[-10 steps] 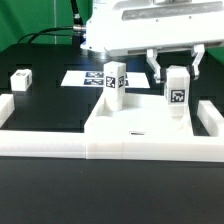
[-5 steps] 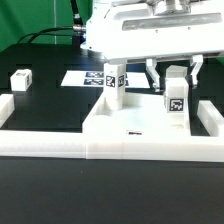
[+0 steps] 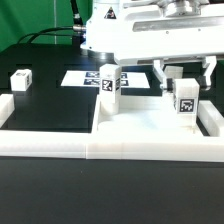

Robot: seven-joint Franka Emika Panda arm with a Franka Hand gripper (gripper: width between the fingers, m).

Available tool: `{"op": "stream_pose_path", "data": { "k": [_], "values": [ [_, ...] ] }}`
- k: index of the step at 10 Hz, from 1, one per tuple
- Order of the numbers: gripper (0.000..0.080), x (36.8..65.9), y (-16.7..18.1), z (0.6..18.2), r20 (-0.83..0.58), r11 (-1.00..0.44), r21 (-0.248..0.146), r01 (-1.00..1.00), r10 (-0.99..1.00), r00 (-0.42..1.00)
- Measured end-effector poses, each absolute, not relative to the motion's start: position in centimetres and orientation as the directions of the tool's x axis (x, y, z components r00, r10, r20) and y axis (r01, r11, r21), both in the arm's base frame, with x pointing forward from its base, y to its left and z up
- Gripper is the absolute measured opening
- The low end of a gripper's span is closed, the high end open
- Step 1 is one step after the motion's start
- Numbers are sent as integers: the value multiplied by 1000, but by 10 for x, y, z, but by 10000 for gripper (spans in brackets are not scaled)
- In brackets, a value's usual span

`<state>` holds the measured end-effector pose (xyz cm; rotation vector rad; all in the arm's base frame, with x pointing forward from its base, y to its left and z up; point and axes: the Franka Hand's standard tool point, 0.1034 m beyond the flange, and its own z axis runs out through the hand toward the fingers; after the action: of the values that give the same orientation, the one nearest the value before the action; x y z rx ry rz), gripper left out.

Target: Assemble square table

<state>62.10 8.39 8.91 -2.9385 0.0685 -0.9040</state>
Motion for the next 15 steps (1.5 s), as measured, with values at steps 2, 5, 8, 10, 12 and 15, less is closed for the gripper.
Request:
{"op": "stream_pose_path", "data": {
  "k": [2, 5, 8, 10, 12, 15],
  "values": [
    [566, 621, 84, 89, 560, -997, -76, -23, -62, 826],
    [645, 621, 84, 89, 560, -997, -76, -23, -62, 826],
    [649, 621, 84, 89, 560, -997, -76, -23, -62, 826],
    [649, 620, 87, 87, 540, -996, -88, -28, -71, 838],
    [649, 628, 109, 107, 453, -988, -142, -61, -120, 883],
    [649, 626, 91, 98, 335, -989, -132, -67, -108, 936]
  ]
}}
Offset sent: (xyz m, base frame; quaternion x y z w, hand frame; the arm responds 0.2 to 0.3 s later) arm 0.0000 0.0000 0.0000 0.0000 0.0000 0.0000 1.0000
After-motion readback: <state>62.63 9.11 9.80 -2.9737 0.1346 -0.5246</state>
